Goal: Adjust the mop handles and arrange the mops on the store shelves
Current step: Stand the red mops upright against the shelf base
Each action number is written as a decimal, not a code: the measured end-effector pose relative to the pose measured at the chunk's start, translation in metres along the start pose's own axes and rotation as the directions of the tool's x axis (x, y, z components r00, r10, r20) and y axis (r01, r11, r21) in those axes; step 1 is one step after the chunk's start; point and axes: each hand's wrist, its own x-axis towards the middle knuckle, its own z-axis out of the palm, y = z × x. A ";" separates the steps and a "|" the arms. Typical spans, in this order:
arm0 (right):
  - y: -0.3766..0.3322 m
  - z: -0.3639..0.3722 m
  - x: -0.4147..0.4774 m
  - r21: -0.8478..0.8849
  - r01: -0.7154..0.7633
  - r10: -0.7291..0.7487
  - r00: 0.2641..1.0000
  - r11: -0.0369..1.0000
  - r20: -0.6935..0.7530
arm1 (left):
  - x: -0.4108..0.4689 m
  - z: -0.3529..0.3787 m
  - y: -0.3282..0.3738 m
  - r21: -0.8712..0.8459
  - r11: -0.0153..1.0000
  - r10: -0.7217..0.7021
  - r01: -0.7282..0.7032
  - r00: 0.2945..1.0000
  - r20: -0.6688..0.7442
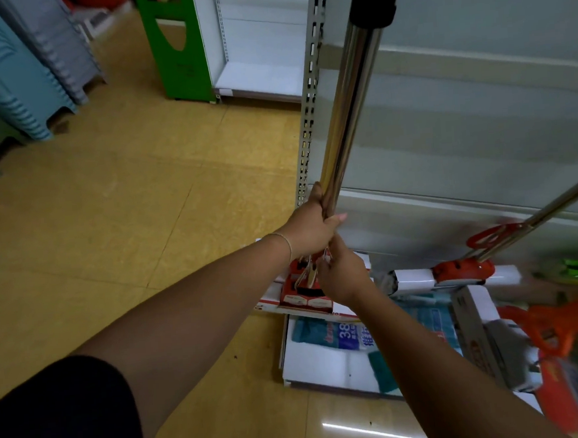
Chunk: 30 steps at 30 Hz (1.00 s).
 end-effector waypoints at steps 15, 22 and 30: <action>-0.022 -0.057 -0.045 0.028 0.018 -0.019 0.999 0.999 0.038 | -0.059 -0.004 0.030 0.151 0.966 -0.206 0.208 0.978 -0.031; -0.019 -0.097 -0.072 -0.029 0.018 -0.016 0.999 0.999 0.050 | -0.095 -0.004 0.070 0.157 0.966 -0.184 0.203 0.974 -0.128; -0.033 -0.136 -0.109 -0.023 0.050 -0.051 0.999 0.998 -0.019 | -0.123 0.000 0.119 0.164 0.982 -0.078 0.093 0.992 -0.099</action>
